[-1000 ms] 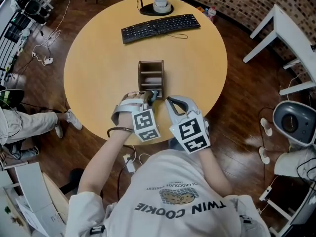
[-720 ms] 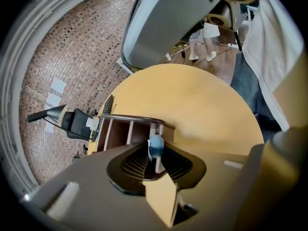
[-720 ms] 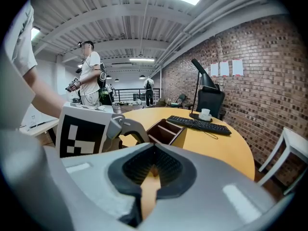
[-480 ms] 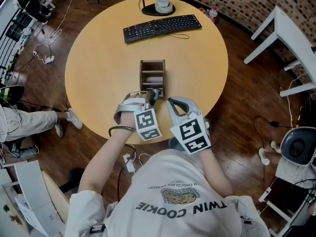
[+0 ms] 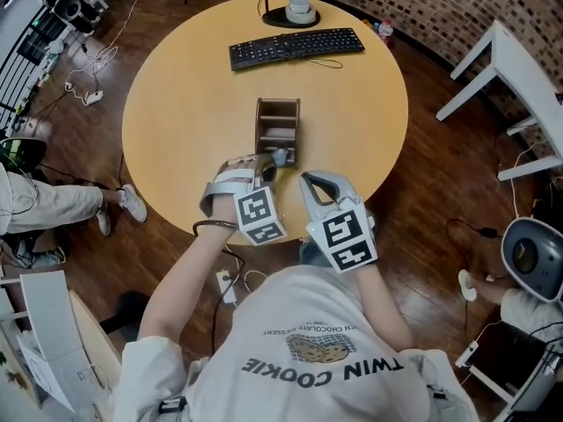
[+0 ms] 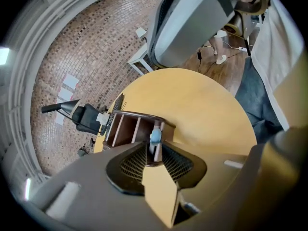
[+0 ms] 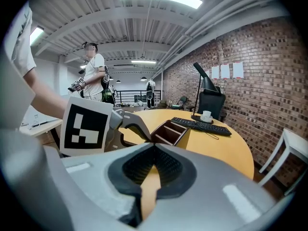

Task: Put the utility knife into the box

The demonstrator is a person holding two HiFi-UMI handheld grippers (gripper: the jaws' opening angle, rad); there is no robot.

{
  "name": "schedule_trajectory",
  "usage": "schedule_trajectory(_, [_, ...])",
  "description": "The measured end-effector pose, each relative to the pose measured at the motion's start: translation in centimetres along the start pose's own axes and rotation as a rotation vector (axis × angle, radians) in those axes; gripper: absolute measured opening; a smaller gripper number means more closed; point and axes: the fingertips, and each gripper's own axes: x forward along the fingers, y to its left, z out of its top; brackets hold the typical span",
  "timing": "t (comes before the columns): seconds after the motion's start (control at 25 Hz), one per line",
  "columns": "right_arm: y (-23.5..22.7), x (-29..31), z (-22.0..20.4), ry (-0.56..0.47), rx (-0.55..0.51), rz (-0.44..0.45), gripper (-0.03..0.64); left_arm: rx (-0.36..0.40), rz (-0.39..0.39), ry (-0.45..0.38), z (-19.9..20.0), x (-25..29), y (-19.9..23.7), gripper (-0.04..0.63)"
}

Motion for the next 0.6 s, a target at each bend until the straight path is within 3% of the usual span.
schedule_trajectory(0.6, [6.3,-3.7,-0.7,-0.039,0.002,0.023,0.002,-0.190,0.045,-0.058,-1.0,-7.9,-4.0,0.080])
